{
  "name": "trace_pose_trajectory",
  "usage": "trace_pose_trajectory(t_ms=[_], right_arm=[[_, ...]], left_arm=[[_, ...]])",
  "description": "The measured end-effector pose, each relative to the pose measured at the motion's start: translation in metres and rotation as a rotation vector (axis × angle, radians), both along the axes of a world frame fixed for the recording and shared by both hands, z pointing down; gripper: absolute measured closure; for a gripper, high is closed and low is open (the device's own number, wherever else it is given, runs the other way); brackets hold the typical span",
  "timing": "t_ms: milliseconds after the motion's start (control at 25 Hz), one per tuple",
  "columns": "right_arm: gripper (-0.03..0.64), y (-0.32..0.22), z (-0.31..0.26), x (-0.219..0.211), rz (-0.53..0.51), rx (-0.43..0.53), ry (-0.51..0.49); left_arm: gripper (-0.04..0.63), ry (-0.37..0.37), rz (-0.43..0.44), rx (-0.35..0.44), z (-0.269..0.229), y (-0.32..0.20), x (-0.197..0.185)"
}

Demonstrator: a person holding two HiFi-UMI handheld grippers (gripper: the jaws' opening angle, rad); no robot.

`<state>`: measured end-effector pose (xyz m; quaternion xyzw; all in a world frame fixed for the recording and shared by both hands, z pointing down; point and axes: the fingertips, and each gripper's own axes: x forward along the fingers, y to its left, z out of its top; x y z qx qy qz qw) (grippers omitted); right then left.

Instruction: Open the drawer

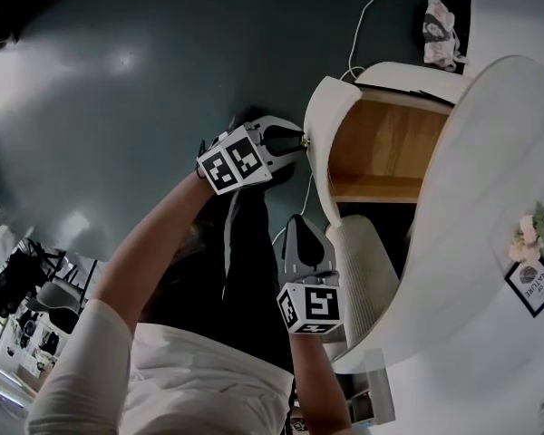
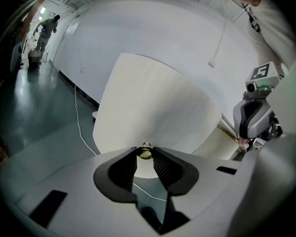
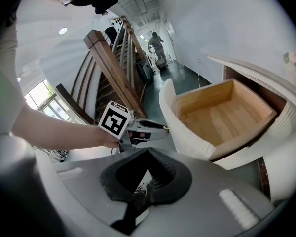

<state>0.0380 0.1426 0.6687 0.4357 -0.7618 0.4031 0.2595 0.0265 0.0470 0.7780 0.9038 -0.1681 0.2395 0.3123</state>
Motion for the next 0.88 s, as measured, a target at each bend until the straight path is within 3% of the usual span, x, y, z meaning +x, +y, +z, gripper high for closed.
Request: trace_pose_trajectory(t_ms=[240,440,600,880], right_arm=[[0.606,0.002,-0.012,0.0,-0.051,0.003,-0.029],[0.606,-0.003,-0.032,0.014,-0.045,0.009,-0.037],[0.606,-0.005,-0.056,0.03,-0.035,0.019,-0.036],[0.606,0.0,-0.115,0.063,-0.079,0.007,-0.011]], left_arm=[[0.49,-0.022,-0.021,-0.02,0.003,0.003,-0.002],[0.489,-0.092,-0.034,-0.031,0.005,0.002,-0.005],[0.413,-0.173,-0.094,-0.058,0.003,0.006,-0.019],[0.41,-0.188,-0.124,-0.088,-0.063,0.019,-0.022]])
